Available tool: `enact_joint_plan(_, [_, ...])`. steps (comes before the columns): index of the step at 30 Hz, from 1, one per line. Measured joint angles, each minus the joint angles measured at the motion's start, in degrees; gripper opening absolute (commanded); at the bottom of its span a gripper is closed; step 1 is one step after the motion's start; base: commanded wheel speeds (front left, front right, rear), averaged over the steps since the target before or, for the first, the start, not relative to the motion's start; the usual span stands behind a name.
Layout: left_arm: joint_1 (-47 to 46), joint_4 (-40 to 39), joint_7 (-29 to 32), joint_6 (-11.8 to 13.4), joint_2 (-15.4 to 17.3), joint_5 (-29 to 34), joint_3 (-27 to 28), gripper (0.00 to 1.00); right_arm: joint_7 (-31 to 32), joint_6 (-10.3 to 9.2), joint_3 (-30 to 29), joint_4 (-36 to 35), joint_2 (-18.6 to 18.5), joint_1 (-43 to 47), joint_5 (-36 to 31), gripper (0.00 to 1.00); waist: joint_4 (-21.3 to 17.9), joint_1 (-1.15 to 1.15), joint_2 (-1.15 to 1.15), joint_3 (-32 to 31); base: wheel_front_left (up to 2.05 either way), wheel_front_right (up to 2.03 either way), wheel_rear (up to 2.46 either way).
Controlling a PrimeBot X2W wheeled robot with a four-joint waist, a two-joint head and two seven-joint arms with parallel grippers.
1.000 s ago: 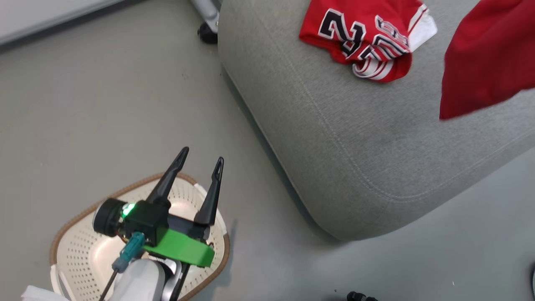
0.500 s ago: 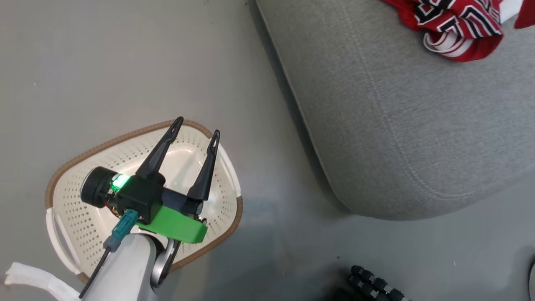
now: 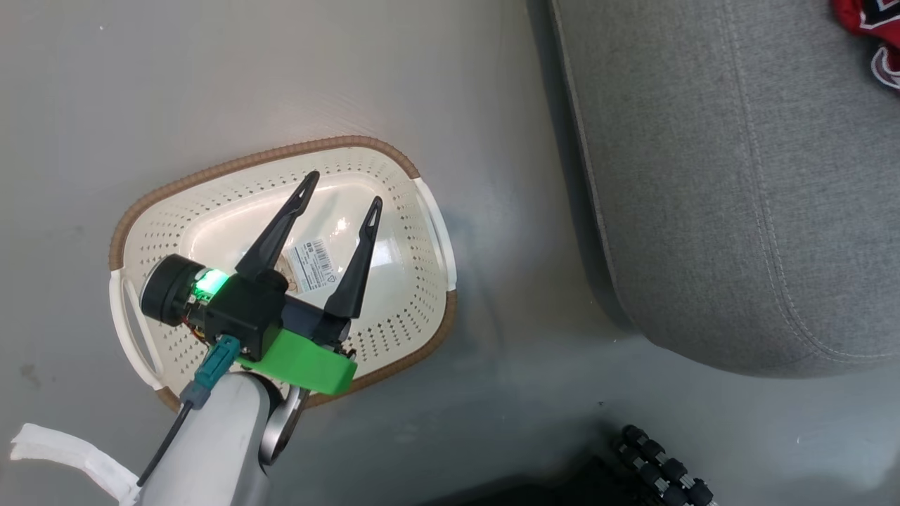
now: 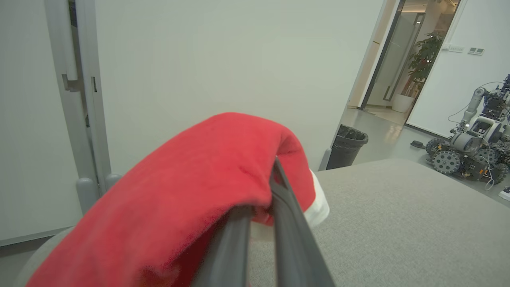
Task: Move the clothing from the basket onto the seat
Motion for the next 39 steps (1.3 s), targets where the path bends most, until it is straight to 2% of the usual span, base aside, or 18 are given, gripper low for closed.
enact_joint_plan(8, [0.0,0.4,0.0,0.0,0.4,0.2,0.7,1.0,0.0,0.0,10.3,12.2,2.4,1.3,1.4,0.0,0.9,0.0,0.0,2.0,0.0,0.0,0.0])
enact_joint_plan(17, [0.0,0.7,0.0,0.0,0.3,0.5,1.0,1.0,0.0,0.0,16.8,16.0,1.1,0.9,5.7,0.0,-0.3,0.0,0.0,0.8,0.0,0.0,0.0])
enact_joint_plan(18, [0.0,0.9,0.0,0.0,0.3,0.5,0.9,1.0,0.0,0.0,17.2,16.2,0.8,0.8,6.0,0.17,-0.3,0.0,0.0,0.5,0.0,0.0,0.0])
enact_joint_plan(19, [0.0,1.1,0.0,0.0,0.2,0.4,0.8,1.0,0.0,0.0,17.2,16.4,0.7,0.9,6.4,0.47,-0.4,-0.01,0.0,0.3,0.0,0.0,0.0])
enact_joint_plan(20, [0.0,1.3,0.0,0.0,0.0,0.4,0.8,1.0,0.0,0.0,17.3,16.6,0.5,0.9,6.7,1.0,-0.4,0.0,0.0,0.0,0.0,0.0,0.0])
enact_joint_plan(29, [1.2,2.2,0.0,0.0,-1.8,-0.2,0.3,1.0,0.0,0.0,19.1,16.6,-0.3,4.4,9.1,1.0,-0.5,-0.01,0.0,-5.3,0.0,0.0,0.0])
enact_joint_plan(33, [2.7,2.7,0.0,0.0,-2.8,-0.6,0.6,1.0,0.0,0.0,21.2,14.3,-0.4,8.1,8.9,1.0,-0.7,-0.01,0.0,-8.7,0.0,0.0,0.0])
enact_joint_plan(35, [3.9,2.9,0.0,0.0,-3.5,-0.7,0.7,1.0,0.0,0.01,22.1,11.9,-0.9,10.4,8.7,1.0,-0.8,-0.01,0.0,-10.8,0.0,0.0,0.0])
enact_joint_plan(39, [6.2,2.9,0.0,0.0,-4.7,-1.1,1.7,1.0,0.0,0.0,18.8,2.9,-1.2,14.5,8.9,1.0,-1.0,-0.01,0.0,-15.2,0.0,0.0,0.0])
